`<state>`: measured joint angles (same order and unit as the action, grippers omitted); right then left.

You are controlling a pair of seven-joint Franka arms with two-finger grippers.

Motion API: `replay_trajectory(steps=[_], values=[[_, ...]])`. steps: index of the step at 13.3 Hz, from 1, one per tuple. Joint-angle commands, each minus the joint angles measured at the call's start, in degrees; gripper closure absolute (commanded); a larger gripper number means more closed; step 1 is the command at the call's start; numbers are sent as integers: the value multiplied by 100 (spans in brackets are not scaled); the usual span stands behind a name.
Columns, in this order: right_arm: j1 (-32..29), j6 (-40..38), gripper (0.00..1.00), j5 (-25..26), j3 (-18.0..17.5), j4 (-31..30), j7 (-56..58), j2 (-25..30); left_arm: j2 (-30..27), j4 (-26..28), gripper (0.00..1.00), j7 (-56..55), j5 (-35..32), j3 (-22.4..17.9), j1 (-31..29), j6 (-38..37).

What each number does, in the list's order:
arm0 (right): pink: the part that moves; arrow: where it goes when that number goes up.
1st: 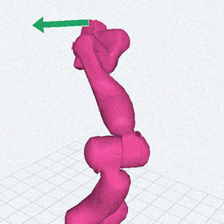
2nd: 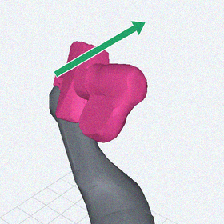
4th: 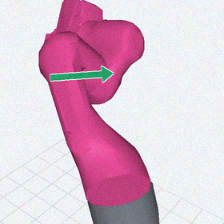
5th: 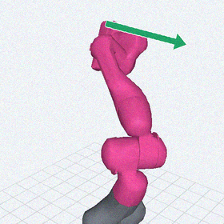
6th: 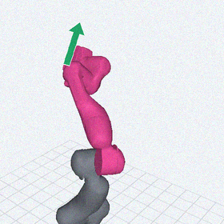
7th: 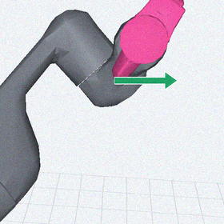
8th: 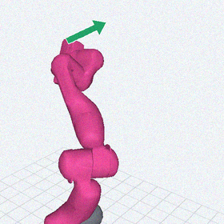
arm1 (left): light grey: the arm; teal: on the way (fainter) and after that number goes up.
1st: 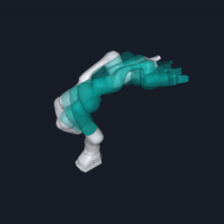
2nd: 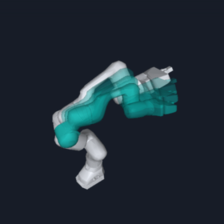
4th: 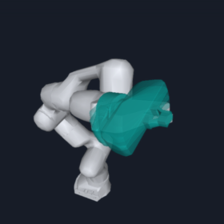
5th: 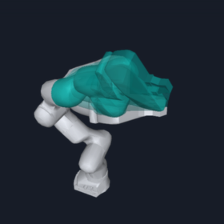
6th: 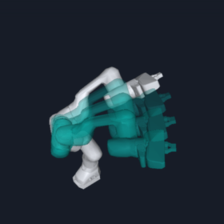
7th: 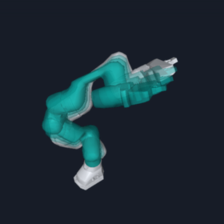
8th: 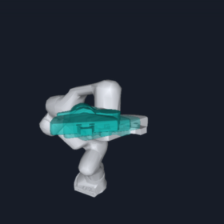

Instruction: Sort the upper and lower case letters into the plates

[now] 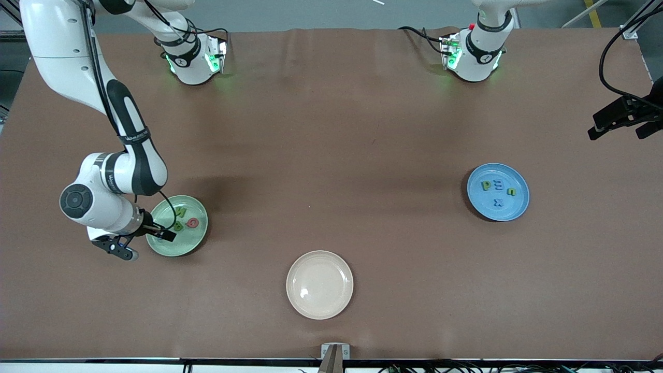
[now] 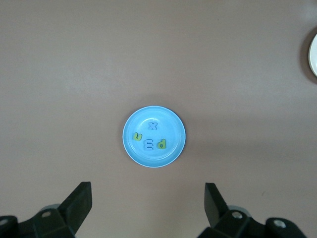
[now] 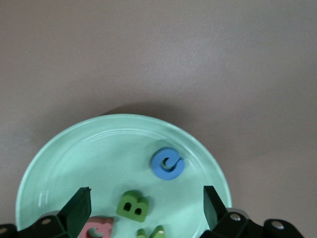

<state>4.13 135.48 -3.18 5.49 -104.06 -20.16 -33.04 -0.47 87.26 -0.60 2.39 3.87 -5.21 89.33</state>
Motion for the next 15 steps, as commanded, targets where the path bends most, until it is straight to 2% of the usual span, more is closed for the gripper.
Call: replay_trajectory(steps=[1,4,8,10,15], values=[[-114,-101,0,72,-92,-71,196,245,47,-130,0,34,77,8,-50,-65],[-114,-564,0,81,-84,130,660,403,47,-130,0,42,77,8,-50,-65],[-141,-2320,0,195,74,1236,1636,412,47,-130,0,34,68,8,-32,-65],[-132,-3138,0,204,118,1781,1735,412,47,-130,0,42,68,8,-32,-65],[-114,-4212,0,555,92,2555,1805,649,47,-130,0,34,68,8,-32,-65]])
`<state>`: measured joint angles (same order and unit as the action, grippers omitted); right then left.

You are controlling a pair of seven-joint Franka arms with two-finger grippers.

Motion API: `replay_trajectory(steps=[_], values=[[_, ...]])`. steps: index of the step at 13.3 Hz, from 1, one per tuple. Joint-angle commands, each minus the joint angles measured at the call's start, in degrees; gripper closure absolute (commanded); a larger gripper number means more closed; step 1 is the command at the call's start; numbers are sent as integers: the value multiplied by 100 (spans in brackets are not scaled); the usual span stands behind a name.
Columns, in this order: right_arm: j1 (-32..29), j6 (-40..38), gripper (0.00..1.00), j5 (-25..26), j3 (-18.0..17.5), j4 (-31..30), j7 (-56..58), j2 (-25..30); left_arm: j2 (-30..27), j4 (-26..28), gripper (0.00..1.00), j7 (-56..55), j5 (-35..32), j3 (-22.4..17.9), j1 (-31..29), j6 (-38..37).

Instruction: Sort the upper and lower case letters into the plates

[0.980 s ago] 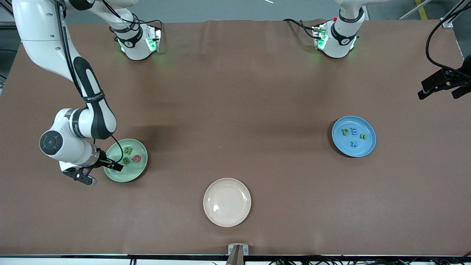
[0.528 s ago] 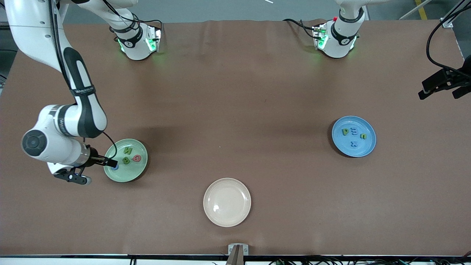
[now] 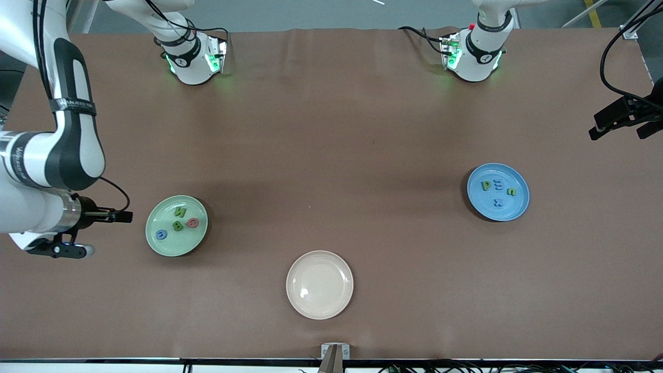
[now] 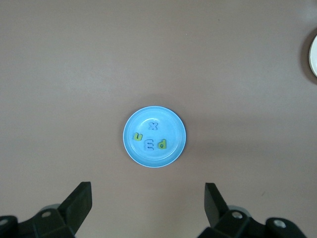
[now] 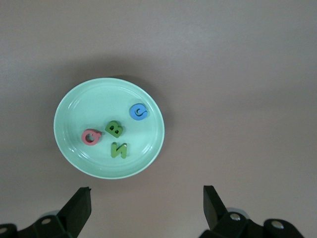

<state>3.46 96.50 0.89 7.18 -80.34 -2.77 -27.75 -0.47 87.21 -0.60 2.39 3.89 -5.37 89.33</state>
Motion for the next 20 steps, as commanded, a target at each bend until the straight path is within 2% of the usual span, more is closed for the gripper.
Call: replay_trajectory(steps=[1,5,10,13,18,20], values=[[-65,-559,0,140,-68,351,127,129,47,-125,0,42,68,6,-8,-65],[-82,-1211,0,105,-50,862,339,130,47,-125,0,42,68,6,-7,-65],[-118,-1282,0,104,-103,985,286,463,47,-125,0,33,68,6,-7,-65],[-82,-1212,0,148,-94,1204,268,437,47,-125,0,34,68,6,1,-65],[31,-1291,0,139,-103,1179,268,446,47,-125,0,33,60,6,10,-65],[-38,-1282,0,52,-103,917,268,568,47,-125,0,33,51,6,10,-65]])
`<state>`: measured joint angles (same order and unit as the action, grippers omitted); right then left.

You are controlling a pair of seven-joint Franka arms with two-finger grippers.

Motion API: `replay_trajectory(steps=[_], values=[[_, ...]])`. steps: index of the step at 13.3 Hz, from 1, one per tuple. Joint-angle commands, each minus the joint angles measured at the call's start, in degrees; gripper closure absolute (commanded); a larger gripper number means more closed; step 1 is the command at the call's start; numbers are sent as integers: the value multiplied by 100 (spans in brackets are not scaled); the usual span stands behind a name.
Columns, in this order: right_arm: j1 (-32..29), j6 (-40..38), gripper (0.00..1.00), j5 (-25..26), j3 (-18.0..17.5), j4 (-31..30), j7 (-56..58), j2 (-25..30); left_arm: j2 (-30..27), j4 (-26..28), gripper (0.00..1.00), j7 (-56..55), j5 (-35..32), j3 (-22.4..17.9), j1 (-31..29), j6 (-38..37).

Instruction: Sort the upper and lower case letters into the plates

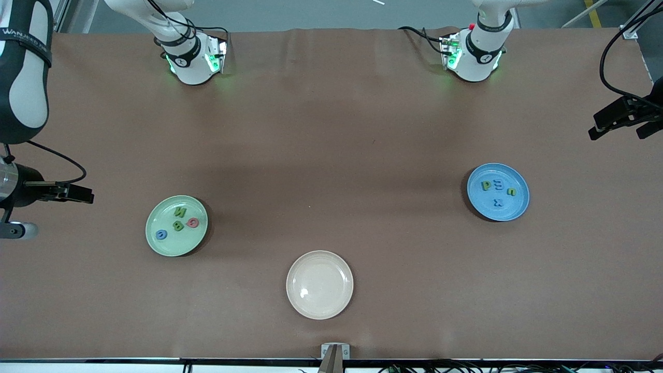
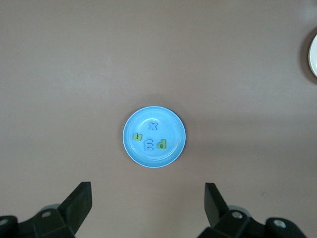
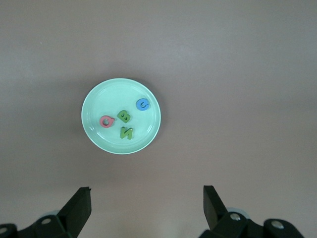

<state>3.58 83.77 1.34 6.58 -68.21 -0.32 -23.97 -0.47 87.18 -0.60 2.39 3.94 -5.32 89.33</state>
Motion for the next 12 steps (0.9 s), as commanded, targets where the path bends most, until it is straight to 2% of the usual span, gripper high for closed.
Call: replay_trajectory(steps=[1,6,10,12], values=[[-42,34,0,6,-34,-489,23,365,47,-123,0,42,33,1,14,-65],[-51,218,0,6,-26,-1333,23,1051,47,-123,0,42,-107,19,31,-65],[-51,1306,0,6,-26,-3062,23,2210,47,-123,0,42,-55,19,22,-65],[-60,1458,0,-2,-26,-3277,23,2318,47,-123,0,42,-46,19,22,-65]])
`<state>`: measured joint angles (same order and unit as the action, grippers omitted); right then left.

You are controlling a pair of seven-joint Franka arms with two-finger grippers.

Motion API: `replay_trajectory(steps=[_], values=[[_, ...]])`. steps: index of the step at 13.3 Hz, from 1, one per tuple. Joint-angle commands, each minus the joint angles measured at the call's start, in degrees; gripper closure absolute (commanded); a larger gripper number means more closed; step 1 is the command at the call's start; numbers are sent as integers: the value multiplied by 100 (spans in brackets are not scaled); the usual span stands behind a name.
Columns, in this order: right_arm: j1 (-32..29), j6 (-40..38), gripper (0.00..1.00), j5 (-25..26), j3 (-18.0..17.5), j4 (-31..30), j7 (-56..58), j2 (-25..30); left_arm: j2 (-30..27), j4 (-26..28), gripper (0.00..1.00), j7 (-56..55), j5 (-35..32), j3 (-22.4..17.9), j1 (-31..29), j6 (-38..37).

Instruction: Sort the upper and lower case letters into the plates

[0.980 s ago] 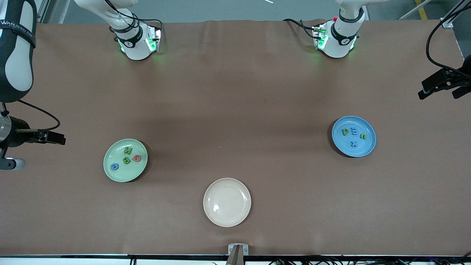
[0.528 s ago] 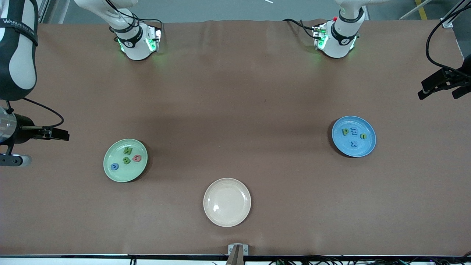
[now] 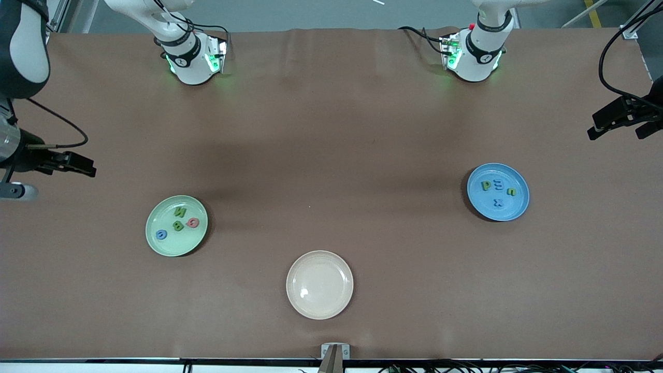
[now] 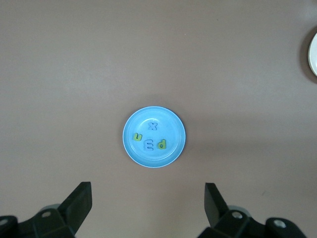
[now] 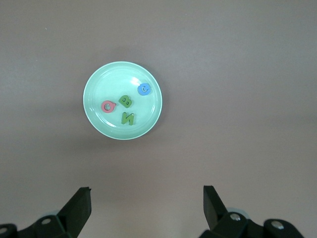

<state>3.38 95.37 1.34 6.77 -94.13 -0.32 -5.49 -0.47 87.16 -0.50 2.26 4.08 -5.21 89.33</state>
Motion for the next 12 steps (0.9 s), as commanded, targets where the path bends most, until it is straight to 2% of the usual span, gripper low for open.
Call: replay_trajectory(steps=[1,5,8,12], values=[[-40,289,0,6,-35,-659,23,470,47,-120,0,32,-33,5,11,-65],[-40,-324,0,-2,-44,51,23,408,38,-120,0,32,-24,5,20,-65],[-31,-650,0,-2,-44,272,15,399,47,-120,0,32,-24,5,11,-65],[-22,-835,0,-11,-53,238,6,443,38,-120,0,32,-24,5,11,-65]])
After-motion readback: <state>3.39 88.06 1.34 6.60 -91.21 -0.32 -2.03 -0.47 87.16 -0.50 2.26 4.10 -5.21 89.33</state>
